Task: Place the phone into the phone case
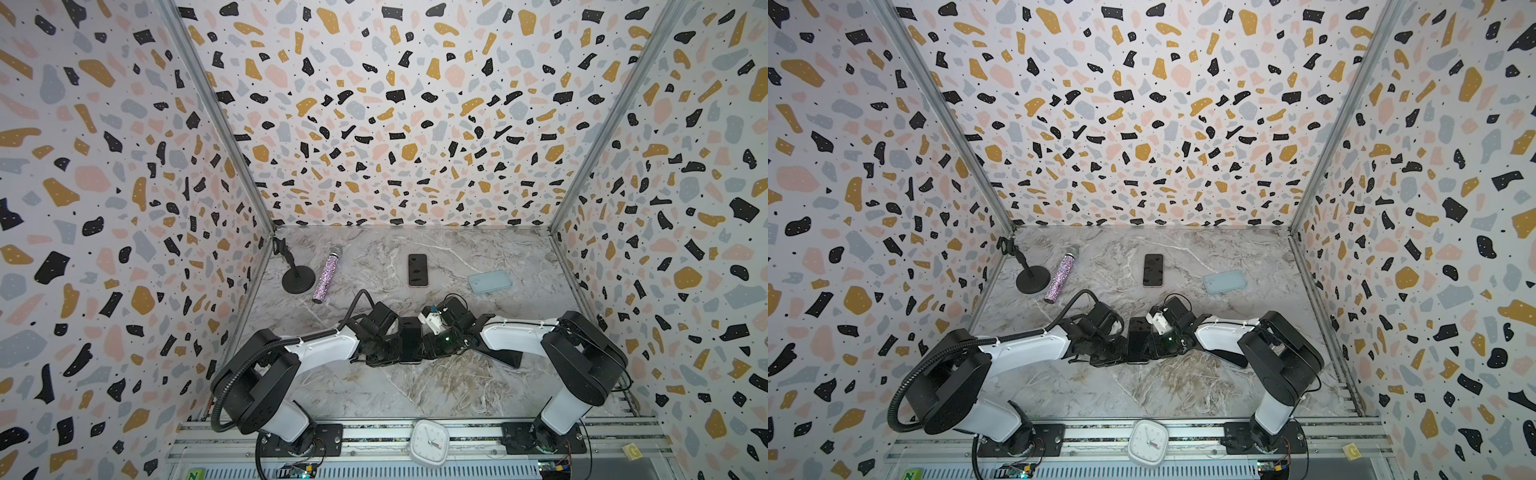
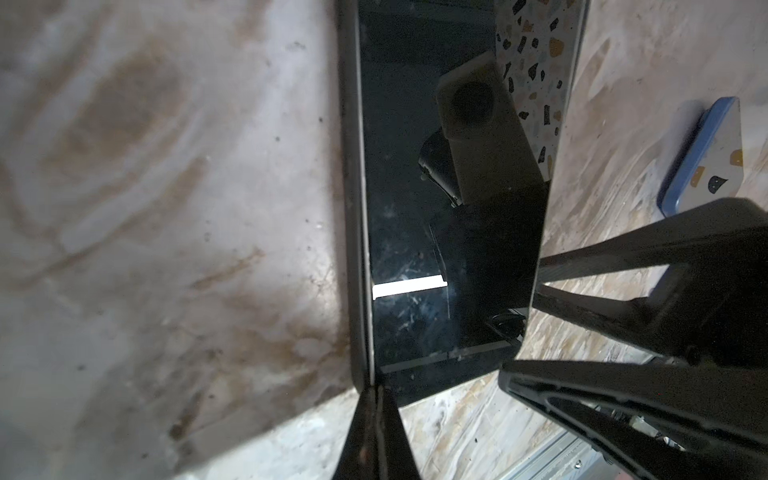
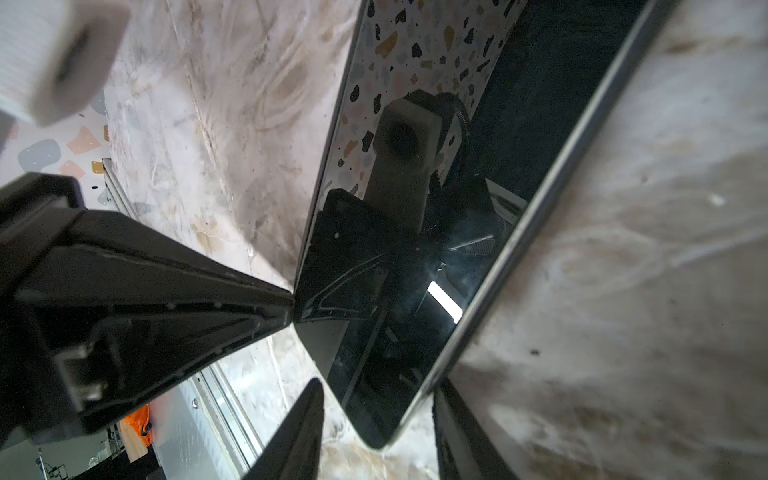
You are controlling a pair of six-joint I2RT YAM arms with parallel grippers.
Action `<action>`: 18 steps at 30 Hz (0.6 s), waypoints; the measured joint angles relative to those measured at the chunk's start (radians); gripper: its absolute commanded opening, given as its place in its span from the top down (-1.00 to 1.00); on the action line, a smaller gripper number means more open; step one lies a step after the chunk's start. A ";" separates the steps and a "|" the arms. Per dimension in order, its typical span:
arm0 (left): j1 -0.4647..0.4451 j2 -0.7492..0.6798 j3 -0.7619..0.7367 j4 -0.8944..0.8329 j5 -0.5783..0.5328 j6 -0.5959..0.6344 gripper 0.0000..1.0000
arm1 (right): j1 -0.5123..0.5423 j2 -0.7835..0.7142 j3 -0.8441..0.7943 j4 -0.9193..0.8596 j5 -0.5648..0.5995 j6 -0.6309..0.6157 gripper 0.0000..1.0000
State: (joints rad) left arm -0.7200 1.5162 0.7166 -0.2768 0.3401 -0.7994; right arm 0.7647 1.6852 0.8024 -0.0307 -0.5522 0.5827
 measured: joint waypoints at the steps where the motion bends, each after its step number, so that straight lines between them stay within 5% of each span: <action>1: 0.000 0.000 0.000 0.000 0.000 0.000 0.94 | 0.000 0.001 0.001 0.000 0.001 0.000 0.11; 6: 0.000 0.000 0.004 -0.007 -0.002 0.008 0.89 | 0.002 0.002 0.007 -0.011 0.010 -0.003 0.11; 11: -0.003 -0.010 0.018 -0.025 -0.034 0.036 0.55 | 0.006 -0.022 0.010 -0.035 0.058 -0.007 0.12; 18: 0.008 -0.094 0.014 0.013 -0.064 0.039 0.39 | 0.008 -0.106 -0.019 -0.040 0.099 0.001 0.25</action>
State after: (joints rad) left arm -0.7120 1.4223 0.7307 -0.2638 0.2756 -0.7609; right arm 0.7731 1.5795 0.7837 -0.0708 -0.4530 0.5838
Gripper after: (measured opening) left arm 0.288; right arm 0.389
